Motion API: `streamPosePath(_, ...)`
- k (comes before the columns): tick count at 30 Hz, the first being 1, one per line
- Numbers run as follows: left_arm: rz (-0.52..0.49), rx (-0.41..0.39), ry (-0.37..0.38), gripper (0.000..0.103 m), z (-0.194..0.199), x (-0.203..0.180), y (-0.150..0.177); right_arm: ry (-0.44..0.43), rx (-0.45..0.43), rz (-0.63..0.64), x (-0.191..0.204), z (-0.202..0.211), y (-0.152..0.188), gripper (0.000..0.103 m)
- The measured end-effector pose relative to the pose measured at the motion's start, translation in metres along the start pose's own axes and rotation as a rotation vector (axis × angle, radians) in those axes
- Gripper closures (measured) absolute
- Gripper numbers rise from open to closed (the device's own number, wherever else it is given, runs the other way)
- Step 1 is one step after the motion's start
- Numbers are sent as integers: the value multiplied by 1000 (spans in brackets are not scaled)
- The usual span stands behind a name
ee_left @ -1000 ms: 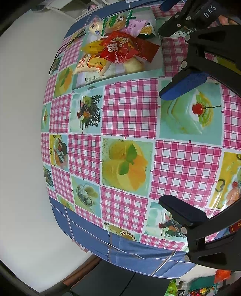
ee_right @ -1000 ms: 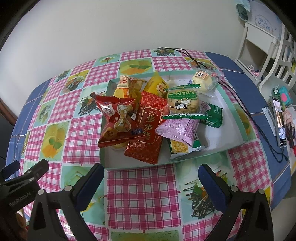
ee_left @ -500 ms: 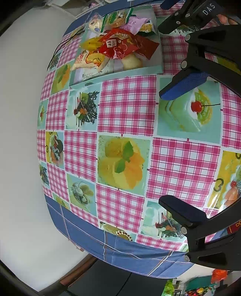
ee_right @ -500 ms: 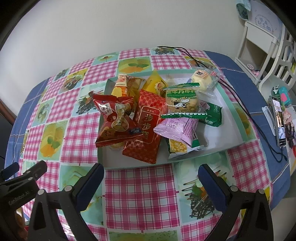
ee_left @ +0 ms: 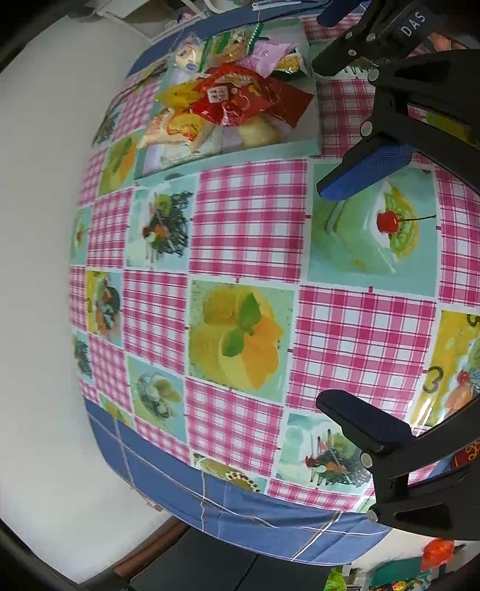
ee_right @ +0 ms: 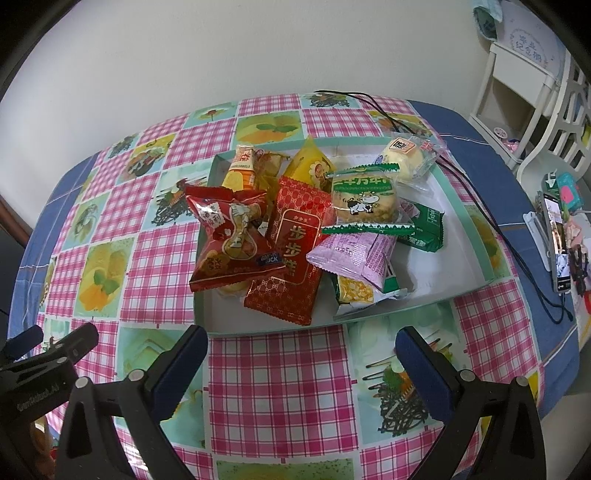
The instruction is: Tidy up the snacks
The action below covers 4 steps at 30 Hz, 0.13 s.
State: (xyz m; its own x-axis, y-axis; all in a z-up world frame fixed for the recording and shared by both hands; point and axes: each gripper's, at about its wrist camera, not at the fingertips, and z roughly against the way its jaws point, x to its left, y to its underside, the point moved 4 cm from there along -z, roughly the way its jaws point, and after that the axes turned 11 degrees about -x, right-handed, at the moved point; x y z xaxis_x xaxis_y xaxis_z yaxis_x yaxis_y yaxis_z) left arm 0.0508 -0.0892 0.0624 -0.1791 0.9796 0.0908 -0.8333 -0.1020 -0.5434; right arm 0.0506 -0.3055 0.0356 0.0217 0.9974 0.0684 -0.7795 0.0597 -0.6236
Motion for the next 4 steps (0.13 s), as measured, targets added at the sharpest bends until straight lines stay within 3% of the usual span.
streamPosePath(4,-3,-5,15,1,2,-2,-1,-1,0,-4,0,0,0,0)
